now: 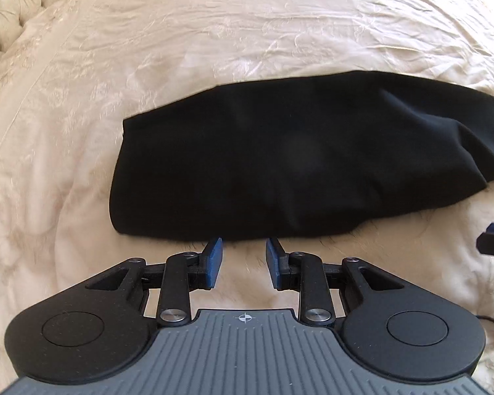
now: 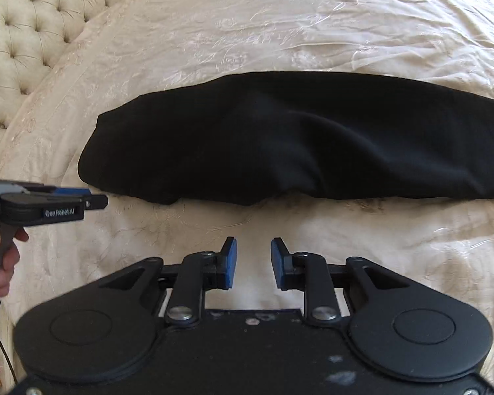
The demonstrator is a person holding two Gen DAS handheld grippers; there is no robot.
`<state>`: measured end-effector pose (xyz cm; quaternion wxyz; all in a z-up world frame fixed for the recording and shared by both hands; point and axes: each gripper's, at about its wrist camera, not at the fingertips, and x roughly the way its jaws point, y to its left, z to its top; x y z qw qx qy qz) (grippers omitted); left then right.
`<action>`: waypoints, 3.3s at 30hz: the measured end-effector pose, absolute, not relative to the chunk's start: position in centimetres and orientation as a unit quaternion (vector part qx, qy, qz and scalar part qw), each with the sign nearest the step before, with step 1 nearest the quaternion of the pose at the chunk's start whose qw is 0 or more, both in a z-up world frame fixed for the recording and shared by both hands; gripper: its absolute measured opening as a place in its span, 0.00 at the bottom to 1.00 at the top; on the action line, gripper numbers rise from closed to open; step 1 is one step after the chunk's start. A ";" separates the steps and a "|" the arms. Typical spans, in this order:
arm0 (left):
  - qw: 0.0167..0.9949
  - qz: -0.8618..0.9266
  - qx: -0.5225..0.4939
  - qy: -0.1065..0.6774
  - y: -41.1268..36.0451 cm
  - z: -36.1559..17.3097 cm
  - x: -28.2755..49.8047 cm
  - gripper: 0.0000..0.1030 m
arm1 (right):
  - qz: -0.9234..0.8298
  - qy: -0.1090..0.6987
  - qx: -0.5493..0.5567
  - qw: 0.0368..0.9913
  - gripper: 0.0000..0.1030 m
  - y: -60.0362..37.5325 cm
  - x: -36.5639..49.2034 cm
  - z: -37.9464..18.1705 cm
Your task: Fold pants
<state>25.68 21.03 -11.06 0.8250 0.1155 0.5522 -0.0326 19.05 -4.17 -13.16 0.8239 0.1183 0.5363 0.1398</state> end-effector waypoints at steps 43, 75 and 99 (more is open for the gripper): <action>0.801 -0.096 0.123 0.578 24.4 -9.1 25.5 0.30 | 0.106 0.542 0.039 0.833 0.21 3.6 22.4 -15.4; 0.815 -0.077 0.091 0.567 25.7 -10.1 27.3 0.30 | 0.134 0.634 0.154 0.746 0.11 4.7 19.5 -17.1; 0.794 0.024 -0.219 0.567 34.6 -15.7 29.1 0.59 | 0.115 0.636 0.153 0.748 0.13 4.8 19.5 -17.3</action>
